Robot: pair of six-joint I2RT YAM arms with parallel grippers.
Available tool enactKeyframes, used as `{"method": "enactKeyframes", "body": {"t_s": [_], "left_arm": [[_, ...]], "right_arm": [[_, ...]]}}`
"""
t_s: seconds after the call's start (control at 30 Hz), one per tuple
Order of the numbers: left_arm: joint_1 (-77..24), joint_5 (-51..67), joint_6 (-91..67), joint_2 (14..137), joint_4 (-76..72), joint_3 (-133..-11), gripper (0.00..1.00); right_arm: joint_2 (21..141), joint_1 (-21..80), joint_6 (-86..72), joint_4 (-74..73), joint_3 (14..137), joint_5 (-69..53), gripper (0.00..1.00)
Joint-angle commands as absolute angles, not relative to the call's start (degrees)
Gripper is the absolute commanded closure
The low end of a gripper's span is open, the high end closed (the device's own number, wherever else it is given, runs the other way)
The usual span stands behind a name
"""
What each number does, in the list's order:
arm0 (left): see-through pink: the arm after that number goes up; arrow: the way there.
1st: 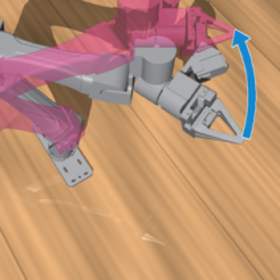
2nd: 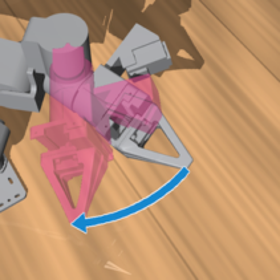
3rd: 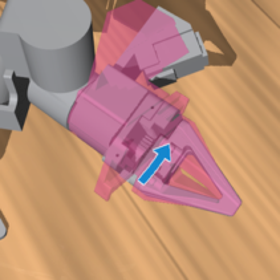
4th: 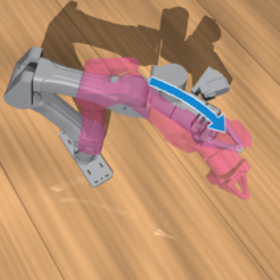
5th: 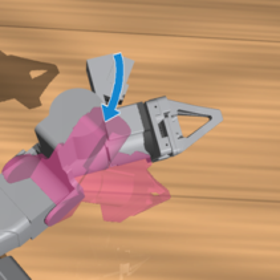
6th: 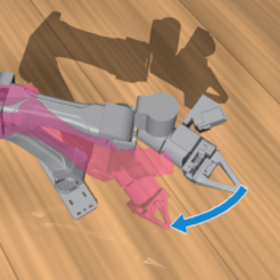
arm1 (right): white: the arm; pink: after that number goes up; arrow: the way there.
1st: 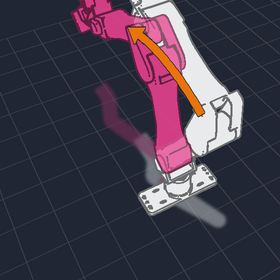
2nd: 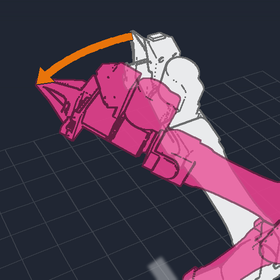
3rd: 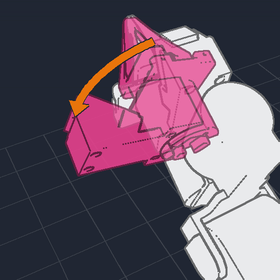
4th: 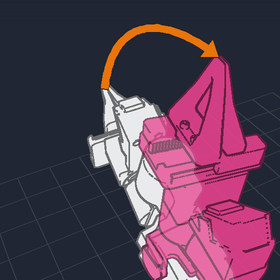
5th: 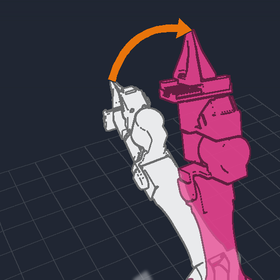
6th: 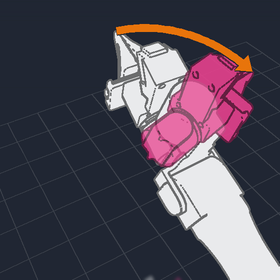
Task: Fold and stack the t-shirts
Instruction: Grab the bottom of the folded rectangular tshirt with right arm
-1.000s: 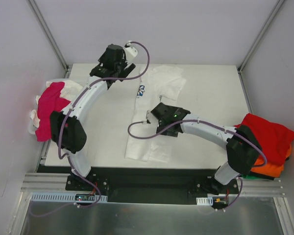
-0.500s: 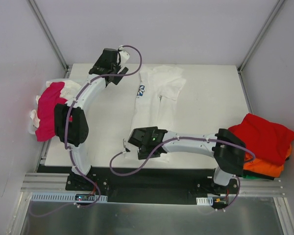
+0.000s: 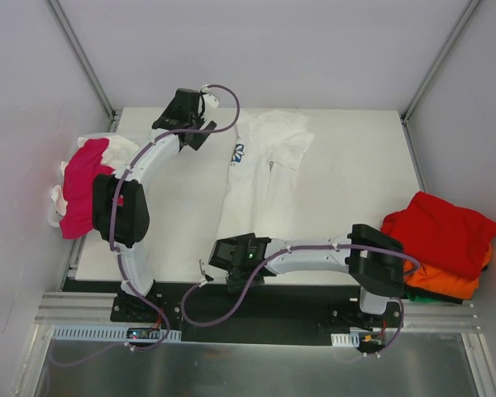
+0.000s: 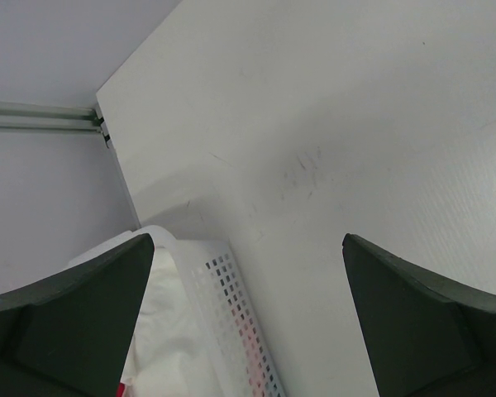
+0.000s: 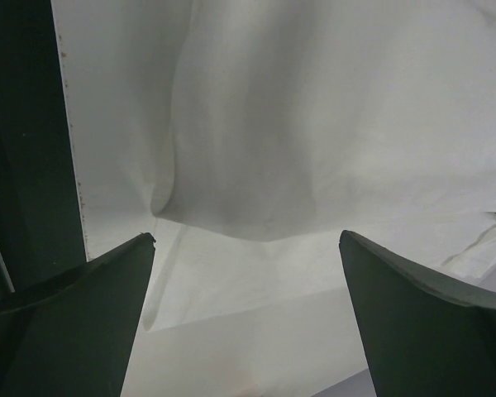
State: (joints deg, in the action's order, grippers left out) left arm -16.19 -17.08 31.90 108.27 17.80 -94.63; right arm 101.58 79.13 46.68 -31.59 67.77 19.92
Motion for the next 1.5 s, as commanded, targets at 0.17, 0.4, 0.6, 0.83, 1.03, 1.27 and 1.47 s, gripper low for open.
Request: {"method": "enactKeyframes", "body": {"t_s": [0.17, 0.4, 0.6, 0.83, 1.03, 1.27, 1.47], "left_arm": [[-16.7, -17.0, 30.8, 103.5, 16.2, -91.7, 0.01], [-16.7, -16.6, 30.8, 101.9, 15.9, -89.5, 0.01], [-16.7, -16.5, 30.8, 100.1, 15.7, -87.5, 0.01], [-16.7, -16.3, 31.0, 98.0, 15.7, -85.1, 0.00], [-16.7, -16.6, 31.7, 95.5, 15.3, -81.3, 0.01], [-16.7, -17.8, 32.6, 94.0, 14.2, -78.8, 0.01], [-16.7, -18.4, 32.5, 93.9, 13.9, -78.5, 0.01]], "right_arm": [[101.5, 78.1, 48.9, -27.0, 64.8, 15.6, 0.01], [101.4, 73.2, 49.9, -27.0, 65.1, 8.2, 0.01], [102.3, 68.7, 51.0, -27.0, 65.5, 0.9, 0.03], [104.3, 66.4, 51.5, -27.2, 66.4, -4.8, 0.06], [105.6, 66.2, 51.1, -27.0, 66.8, -6.4, 0.14], [107.0, 66.7, 49.0, -27.7, 67.7, -8.0, 0.38], [107.0, 68.0, 48.2, -28.6, 67.2, -9.3, 0.53]]}}
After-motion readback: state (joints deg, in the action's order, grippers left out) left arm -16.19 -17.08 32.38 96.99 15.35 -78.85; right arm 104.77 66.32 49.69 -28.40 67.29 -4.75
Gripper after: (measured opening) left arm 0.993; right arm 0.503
